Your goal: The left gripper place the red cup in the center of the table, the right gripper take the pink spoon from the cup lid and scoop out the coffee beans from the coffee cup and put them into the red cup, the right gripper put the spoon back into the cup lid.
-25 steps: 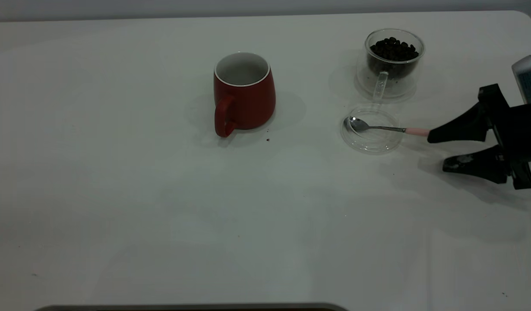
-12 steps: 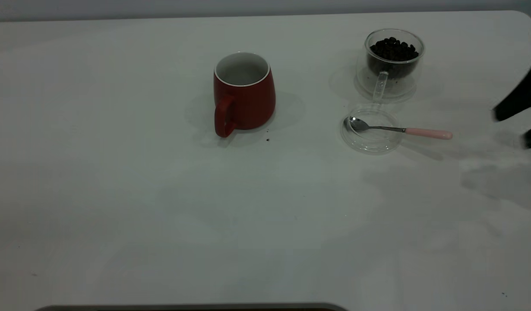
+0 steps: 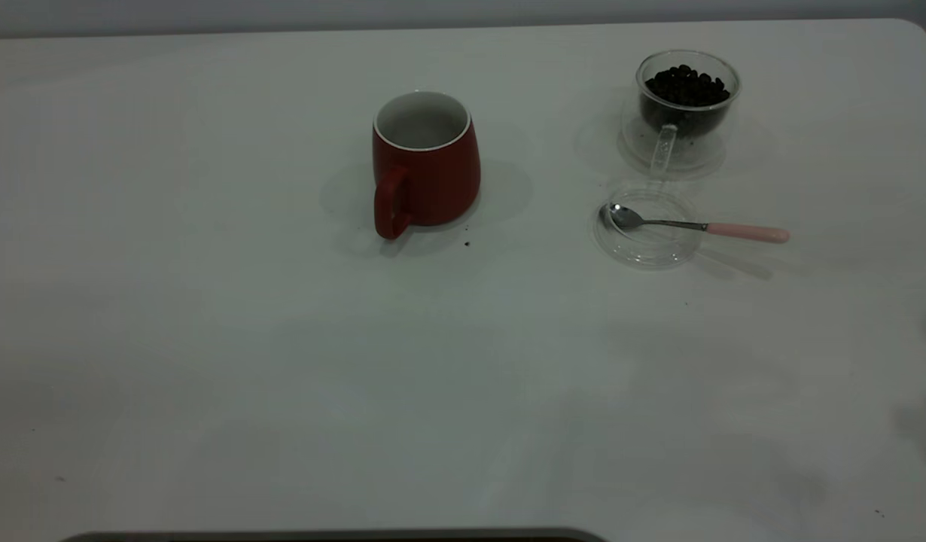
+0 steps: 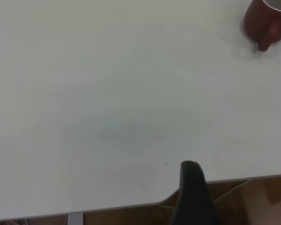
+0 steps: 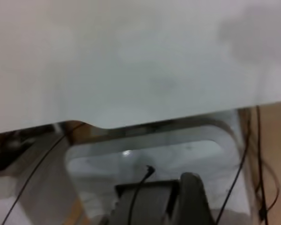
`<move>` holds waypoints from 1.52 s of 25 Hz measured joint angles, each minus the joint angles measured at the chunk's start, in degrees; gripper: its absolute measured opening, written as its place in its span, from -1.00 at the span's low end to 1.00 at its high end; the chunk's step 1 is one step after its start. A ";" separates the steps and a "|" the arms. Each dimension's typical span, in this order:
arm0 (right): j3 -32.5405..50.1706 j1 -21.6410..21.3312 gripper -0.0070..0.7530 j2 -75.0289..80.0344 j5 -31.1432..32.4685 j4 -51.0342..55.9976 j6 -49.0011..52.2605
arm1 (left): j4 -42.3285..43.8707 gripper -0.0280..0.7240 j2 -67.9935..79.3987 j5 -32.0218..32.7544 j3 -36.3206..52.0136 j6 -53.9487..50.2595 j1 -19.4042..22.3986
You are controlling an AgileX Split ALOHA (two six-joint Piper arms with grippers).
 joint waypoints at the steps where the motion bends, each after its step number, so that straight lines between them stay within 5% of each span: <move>1: 1.36 0.00 0.47 -2.95 0.00 -0.67 0.11 | 0.00 0.59 0.00 0.00 0.00 0.00 0.00; 15: 13.12 0.00 0.47 -48.17 6.44 -9.53 -4.07 | 0.00 0.59 0.00 0.00 0.00 0.11 0.00; 24: 13.19 0.29 0.65 -59.39 8.30 -10.30 -7.22 | 0.00 0.59 0.00 0.00 0.00 0.11 0.00; 38: 14.91 11.54 0.66 -67.51 5.24 -11.72 -6.19 | 0.00 0.59 0.00 -0.05 0.00 0.11 0.00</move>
